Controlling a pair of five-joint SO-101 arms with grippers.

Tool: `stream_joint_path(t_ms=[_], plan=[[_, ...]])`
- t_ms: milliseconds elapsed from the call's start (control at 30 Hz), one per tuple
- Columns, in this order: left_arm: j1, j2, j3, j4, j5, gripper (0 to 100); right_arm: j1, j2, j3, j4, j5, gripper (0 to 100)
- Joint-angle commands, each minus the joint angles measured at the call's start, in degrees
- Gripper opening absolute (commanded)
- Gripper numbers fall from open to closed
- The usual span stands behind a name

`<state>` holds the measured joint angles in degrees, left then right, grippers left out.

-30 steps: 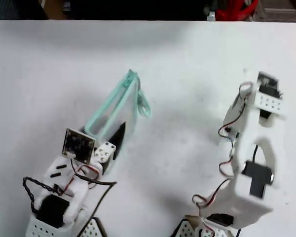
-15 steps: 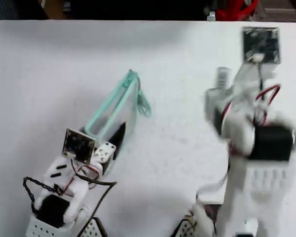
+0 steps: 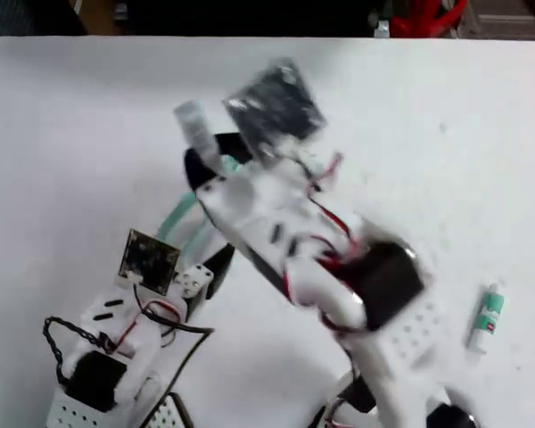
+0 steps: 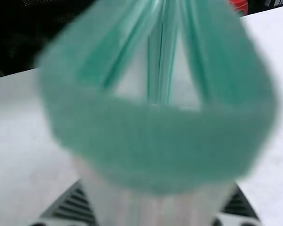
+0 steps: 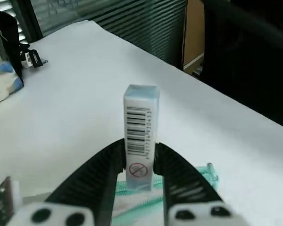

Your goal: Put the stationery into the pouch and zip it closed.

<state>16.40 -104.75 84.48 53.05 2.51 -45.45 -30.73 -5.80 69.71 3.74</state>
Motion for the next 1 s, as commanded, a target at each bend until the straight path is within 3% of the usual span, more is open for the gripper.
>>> stream_joint_path(t_ms=[0,300,633,967], plan=[[-1.54,-0.04,-3.25,0.09,0.62,23,-2.42,2.68,-0.35,-2.51,0.26,1.8],[-2.77,-0.04,-3.16,-0.70,0.62,23,-2.24,-1.19,3.69,1.27,0.18,1.8],[-3.12,-0.04,-3.25,-0.70,0.70,23,-2.07,-1.54,15.91,-10.33,0.18,1.8],[-3.12,-0.04,-3.25,-0.70,0.70,23,-2.15,-5.23,23.56,-11.21,0.18,4.4]])
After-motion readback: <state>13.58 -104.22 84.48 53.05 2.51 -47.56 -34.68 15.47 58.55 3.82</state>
